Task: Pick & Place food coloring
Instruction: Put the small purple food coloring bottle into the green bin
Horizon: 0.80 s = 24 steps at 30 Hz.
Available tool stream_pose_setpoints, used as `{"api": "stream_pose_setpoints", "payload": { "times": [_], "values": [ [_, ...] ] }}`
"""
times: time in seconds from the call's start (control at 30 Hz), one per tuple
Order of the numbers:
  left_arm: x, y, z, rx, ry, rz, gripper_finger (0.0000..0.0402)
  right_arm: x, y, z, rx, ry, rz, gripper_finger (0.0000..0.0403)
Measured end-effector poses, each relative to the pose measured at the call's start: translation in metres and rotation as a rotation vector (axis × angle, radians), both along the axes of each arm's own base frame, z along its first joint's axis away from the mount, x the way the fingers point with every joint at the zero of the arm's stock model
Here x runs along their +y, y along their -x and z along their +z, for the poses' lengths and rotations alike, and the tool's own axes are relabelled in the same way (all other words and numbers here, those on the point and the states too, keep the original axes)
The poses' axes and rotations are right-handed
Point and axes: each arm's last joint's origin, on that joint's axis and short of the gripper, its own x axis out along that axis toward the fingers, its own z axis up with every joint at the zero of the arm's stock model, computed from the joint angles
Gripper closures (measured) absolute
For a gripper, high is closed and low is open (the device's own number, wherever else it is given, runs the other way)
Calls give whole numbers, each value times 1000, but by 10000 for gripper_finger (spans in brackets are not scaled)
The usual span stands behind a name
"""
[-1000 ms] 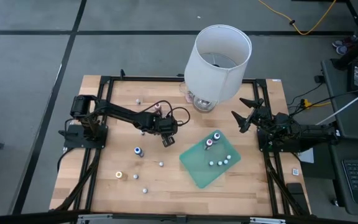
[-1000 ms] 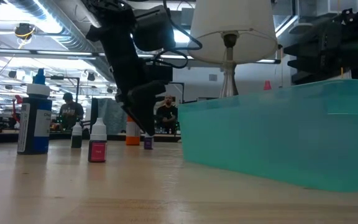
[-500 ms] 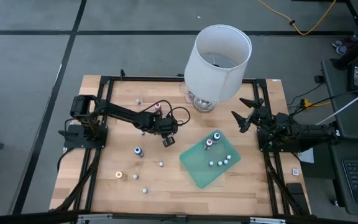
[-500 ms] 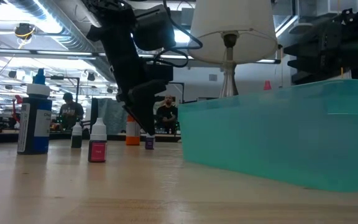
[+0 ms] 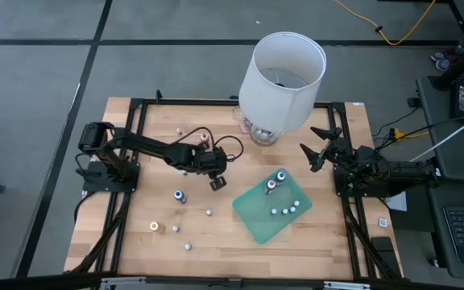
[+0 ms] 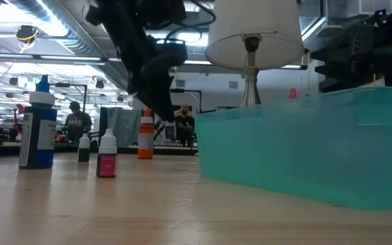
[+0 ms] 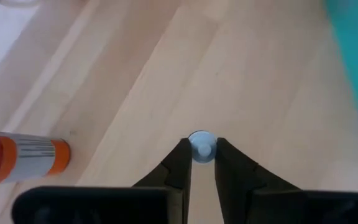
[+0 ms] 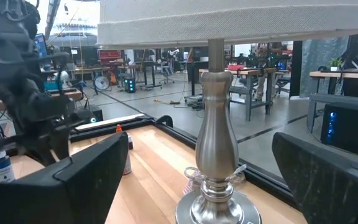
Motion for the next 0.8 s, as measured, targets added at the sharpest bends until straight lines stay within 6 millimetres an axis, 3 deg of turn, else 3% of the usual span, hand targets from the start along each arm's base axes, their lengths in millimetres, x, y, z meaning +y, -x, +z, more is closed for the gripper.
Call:
{"api": "stream_pose_setpoints", "payload": {
  "times": [0.17,0.5,0.8],
  "values": [
    [-14,-5,12,-31,3,-24,357,0,0,0,0,0,0,6],
    [-44,-36,44,-40,-49,-63,357,0,0,0,0,0,0,6],
    [-73,-68,50,9,-82,-135,357,0,0,0,0,0,0,6]
  ]
}}
